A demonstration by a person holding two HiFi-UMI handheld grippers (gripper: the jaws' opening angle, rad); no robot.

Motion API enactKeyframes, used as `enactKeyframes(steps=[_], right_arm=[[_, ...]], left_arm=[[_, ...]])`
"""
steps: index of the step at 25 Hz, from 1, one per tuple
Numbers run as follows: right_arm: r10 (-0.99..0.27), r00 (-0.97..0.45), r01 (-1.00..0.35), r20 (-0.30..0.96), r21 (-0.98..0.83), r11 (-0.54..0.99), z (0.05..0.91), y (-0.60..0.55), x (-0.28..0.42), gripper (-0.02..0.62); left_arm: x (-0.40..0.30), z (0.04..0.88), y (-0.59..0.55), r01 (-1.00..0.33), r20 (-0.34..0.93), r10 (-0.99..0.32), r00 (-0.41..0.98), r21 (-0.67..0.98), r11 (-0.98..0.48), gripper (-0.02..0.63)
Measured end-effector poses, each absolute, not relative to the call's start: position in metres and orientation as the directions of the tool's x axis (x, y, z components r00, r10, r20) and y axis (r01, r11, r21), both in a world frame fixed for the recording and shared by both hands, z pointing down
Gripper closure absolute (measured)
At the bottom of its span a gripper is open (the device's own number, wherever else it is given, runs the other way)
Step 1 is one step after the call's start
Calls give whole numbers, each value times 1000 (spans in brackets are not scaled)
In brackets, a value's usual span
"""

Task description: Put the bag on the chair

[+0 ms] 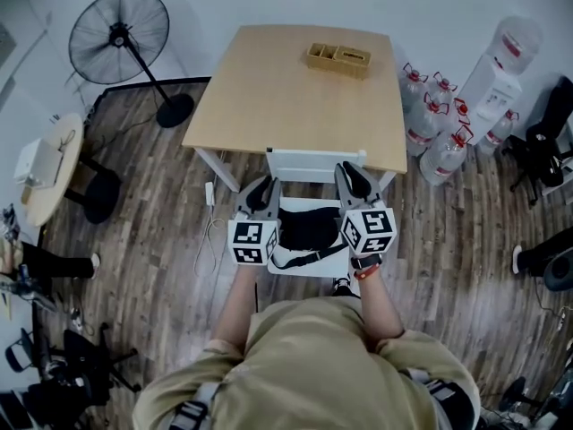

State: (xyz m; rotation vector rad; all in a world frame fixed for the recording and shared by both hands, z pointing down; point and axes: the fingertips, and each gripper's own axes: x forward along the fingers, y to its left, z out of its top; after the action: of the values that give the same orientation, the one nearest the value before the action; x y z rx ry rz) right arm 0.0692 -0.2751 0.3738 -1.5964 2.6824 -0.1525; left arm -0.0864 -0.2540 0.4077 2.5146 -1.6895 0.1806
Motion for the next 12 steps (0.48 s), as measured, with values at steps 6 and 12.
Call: enactKeyframes(steps=[6, 12], right_arm=[[-867, -498, -864, 37, -107, 492, 377, -282, 63, 546], [-861, -504, -861, 74, -118, 494, 384, -287, 59, 570]], left_arm=[[-82, 403, -259, -924, 138, -914, 381, 20, -382, 561], [-80, 397, -262, -926, 113, -919, 377, 34, -375, 586]])
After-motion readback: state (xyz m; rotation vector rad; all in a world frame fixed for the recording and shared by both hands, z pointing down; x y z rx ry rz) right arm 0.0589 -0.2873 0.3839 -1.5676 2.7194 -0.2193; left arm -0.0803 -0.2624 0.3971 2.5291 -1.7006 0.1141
